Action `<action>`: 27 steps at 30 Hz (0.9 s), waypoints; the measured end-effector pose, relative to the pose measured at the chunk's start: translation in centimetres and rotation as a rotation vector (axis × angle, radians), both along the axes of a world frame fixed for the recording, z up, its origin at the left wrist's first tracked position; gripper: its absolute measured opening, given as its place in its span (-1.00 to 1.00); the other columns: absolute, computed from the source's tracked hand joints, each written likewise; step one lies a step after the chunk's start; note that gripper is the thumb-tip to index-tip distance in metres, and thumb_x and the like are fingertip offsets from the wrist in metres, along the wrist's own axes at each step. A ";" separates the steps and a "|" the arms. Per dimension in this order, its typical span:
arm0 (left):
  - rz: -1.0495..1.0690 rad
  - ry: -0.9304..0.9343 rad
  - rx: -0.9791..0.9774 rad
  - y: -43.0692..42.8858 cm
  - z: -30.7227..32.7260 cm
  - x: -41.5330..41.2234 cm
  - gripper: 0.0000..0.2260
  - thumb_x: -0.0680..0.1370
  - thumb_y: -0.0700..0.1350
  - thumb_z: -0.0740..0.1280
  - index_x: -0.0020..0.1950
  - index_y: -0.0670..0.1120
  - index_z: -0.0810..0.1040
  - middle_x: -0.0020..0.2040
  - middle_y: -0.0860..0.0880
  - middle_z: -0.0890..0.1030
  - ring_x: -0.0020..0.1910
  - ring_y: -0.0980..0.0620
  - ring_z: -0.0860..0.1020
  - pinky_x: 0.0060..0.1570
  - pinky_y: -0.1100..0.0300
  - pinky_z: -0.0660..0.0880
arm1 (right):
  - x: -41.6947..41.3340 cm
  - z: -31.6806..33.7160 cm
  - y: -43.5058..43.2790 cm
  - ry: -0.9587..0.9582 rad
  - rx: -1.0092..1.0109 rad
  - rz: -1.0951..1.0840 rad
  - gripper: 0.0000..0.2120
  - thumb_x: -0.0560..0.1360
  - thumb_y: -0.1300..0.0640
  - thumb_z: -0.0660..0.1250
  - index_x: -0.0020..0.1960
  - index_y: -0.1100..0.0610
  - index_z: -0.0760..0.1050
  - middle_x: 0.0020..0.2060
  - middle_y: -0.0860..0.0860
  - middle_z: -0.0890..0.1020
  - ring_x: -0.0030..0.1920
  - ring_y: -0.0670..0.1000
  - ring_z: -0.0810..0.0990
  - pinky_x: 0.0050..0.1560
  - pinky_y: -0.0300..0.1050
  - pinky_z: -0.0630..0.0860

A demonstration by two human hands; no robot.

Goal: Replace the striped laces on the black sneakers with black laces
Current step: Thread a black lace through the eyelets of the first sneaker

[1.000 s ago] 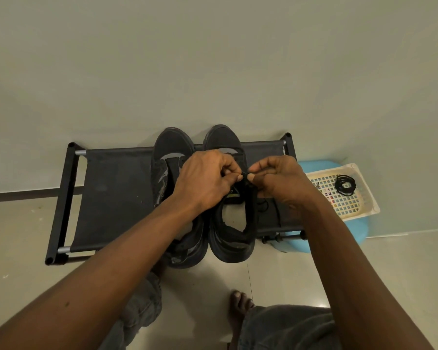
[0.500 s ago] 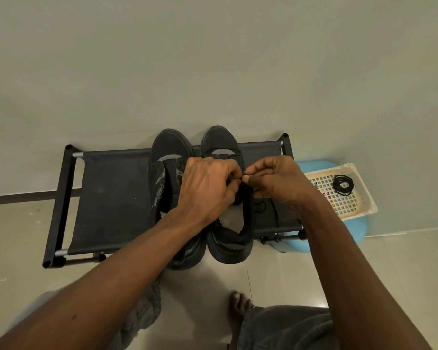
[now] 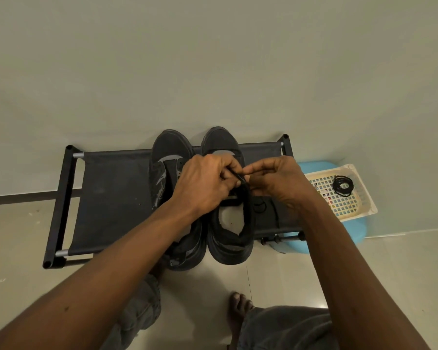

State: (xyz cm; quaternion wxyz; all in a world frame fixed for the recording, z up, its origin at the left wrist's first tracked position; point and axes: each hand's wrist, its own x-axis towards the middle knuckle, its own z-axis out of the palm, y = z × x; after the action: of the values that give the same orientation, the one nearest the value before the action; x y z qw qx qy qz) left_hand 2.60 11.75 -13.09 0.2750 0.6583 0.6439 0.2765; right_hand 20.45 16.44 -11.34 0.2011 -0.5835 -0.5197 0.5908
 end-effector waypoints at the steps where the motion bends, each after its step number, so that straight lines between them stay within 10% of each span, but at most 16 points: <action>1: -0.007 0.003 0.012 0.0 0.0 0.0 -0.84 0.51 -0.11 0.55 0.05 0.07 0.71 -0.22 0.18 0.73 -0.18 0.31 0.67 -0.02 0.21 0.64 | 0.0 0.0 0.0 0.004 -0.005 -0.012 -0.89 0.50 0.37 0.46 -0.01 0.24 0.69 -0.15 0.17 0.74 -0.16 0.04 0.73 -0.15 -0.14 0.69; 7: -0.072 0.004 -0.056 0.3 0.0 -0.5 -0.82 0.53 -0.11 0.54 0.11 0.06 0.70 -0.18 0.17 0.71 -0.19 0.30 0.65 -0.11 0.44 0.55 | -1.2 0.0 -0.5 0.023 -0.023 -0.069 -0.86 0.53 0.43 0.37 0.01 0.24 0.58 -0.20 0.20 0.67 -0.25 0.05 0.67 -0.28 -0.15 0.62; 12: -0.140 0.196 -0.081 0.6 0.0 -0.8 -0.61 0.47 0.08 0.56 0.27 0.12 0.62 0.06 0.12 0.54 0.09 0.10 0.49 0.09 0.10 0.47 | -1.2 0.7 0.0 0.047 0.065 -0.310 -0.74 0.54 0.49 0.20 -0.04 0.13 0.40 -0.15 0.21 0.53 -0.21 0.06 0.61 -0.21 -0.14 0.63; 20: -0.092 0.259 -0.138 0.6 0.6 -1.0 -0.41 0.41 0.23 0.57 0.40 0.17 0.52 0.45 0.06 0.35 0.46 -0.03 0.27 0.41 -0.14 0.33 | 0.8 2.1 1.6 0.839 -0.032 -0.810 -0.69 0.60 0.49 0.05 -0.04 0.10 0.35 -0.37 0.05 0.49 -0.34 0.03 0.55 -0.21 -0.05 0.64; 27: -0.111 0.220 -0.228 0.9 0.2 -1.5 -0.16 0.42 0.30 0.53 0.61 0.14 0.27 0.66 0.06 0.16 0.62 0.00 0.15 0.51 -0.25 0.23 | 0.7 -0.1 1.0 -0.278 0.423 0.051 -0.78 0.53 0.28 0.34 0.00 -0.01 0.66 -0.23 -0.13 0.66 -0.30 -0.22 0.59 -0.17 -0.23 0.56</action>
State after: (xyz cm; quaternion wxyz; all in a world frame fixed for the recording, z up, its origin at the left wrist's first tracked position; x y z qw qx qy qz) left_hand 1.11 12.60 -12.86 0.2906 0.6837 0.6600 0.1120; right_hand 21.20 17.40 -11.41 0.2307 -0.5907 -0.6689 0.3879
